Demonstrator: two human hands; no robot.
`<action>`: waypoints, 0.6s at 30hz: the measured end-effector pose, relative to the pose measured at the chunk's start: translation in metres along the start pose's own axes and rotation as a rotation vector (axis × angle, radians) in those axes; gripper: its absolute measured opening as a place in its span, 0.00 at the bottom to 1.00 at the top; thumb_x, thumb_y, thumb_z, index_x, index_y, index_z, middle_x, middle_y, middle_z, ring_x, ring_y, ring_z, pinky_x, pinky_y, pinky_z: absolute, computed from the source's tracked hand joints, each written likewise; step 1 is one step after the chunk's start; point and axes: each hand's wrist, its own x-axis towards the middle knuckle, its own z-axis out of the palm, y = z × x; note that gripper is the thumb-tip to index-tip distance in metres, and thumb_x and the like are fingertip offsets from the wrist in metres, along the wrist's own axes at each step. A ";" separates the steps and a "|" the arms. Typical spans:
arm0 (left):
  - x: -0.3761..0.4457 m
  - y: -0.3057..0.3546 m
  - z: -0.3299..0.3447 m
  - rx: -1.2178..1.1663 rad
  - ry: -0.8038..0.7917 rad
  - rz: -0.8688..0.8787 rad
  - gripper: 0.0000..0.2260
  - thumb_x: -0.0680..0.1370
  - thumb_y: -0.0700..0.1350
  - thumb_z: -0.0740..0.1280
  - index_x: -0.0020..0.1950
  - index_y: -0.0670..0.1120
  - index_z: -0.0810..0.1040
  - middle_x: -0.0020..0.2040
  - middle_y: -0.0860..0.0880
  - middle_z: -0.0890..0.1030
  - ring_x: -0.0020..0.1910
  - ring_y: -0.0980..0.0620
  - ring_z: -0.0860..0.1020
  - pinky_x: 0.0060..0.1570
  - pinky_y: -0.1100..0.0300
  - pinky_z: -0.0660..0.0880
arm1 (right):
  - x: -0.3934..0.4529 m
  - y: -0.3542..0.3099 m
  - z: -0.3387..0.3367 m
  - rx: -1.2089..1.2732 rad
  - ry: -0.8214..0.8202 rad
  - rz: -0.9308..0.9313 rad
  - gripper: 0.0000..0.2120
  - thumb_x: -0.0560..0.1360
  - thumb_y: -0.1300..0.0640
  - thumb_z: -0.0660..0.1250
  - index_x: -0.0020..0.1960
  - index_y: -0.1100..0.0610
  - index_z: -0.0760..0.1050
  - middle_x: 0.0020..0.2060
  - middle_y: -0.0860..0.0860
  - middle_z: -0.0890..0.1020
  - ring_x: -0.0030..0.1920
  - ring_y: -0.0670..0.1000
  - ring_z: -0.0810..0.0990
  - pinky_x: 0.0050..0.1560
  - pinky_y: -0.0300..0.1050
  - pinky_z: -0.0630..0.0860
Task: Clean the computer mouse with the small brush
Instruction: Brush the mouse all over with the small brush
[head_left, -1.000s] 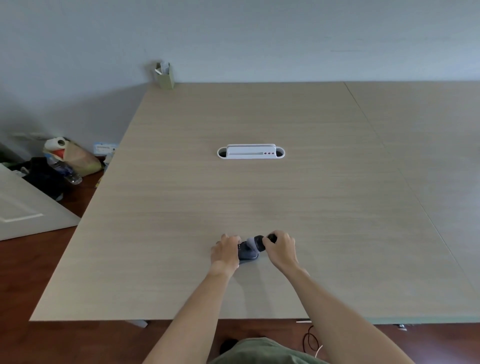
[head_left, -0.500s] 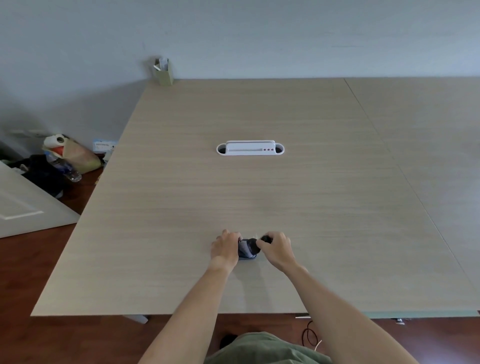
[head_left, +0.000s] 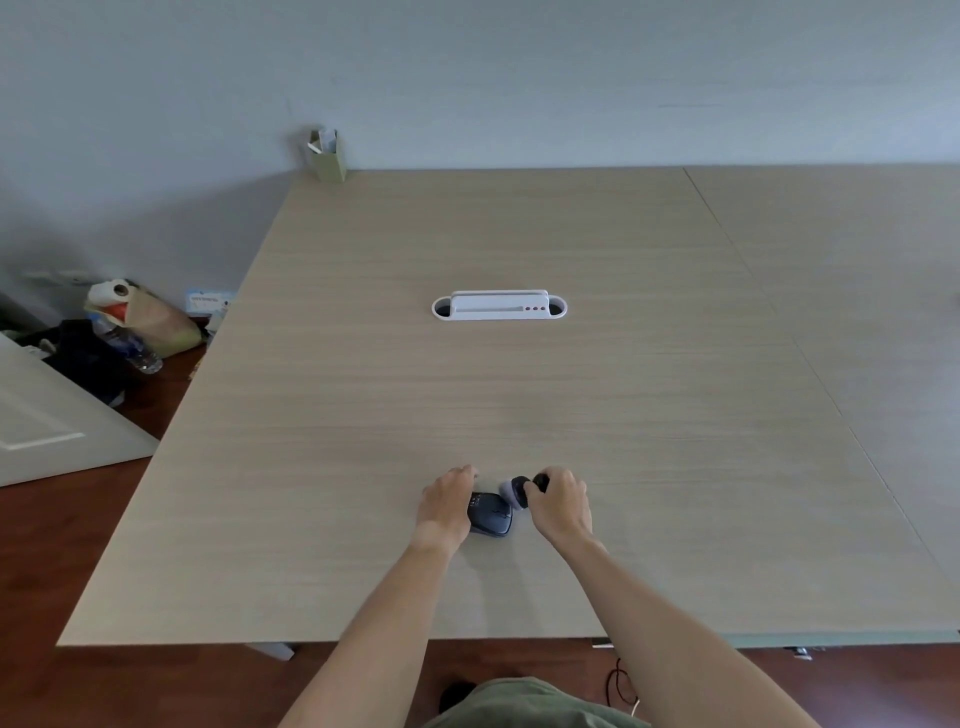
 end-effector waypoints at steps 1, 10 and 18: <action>0.001 0.000 0.001 -0.004 0.006 0.005 0.28 0.69 0.28 0.66 0.67 0.46 0.69 0.63 0.48 0.76 0.61 0.44 0.76 0.57 0.51 0.74 | 0.000 -0.002 0.000 0.012 0.022 0.001 0.12 0.70 0.58 0.65 0.32 0.64 0.69 0.28 0.53 0.72 0.32 0.56 0.66 0.31 0.45 0.63; 0.001 -0.003 0.003 -0.028 0.018 -0.003 0.27 0.69 0.28 0.64 0.66 0.45 0.68 0.61 0.47 0.77 0.59 0.43 0.77 0.55 0.50 0.75 | -0.002 -0.008 0.003 -0.021 -0.010 -0.008 0.11 0.69 0.60 0.64 0.31 0.63 0.67 0.27 0.53 0.70 0.29 0.55 0.65 0.28 0.43 0.61; -0.003 -0.003 0.003 -0.057 0.042 0.003 0.20 0.69 0.27 0.64 0.56 0.46 0.70 0.55 0.48 0.78 0.52 0.44 0.78 0.48 0.52 0.75 | -0.003 0.008 0.002 0.033 -0.029 0.020 0.11 0.70 0.59 0.66 0.33 0.66 0.71 0.28 0.53 0.72 0.31 0.54 0.67 0.29 0.44 0.63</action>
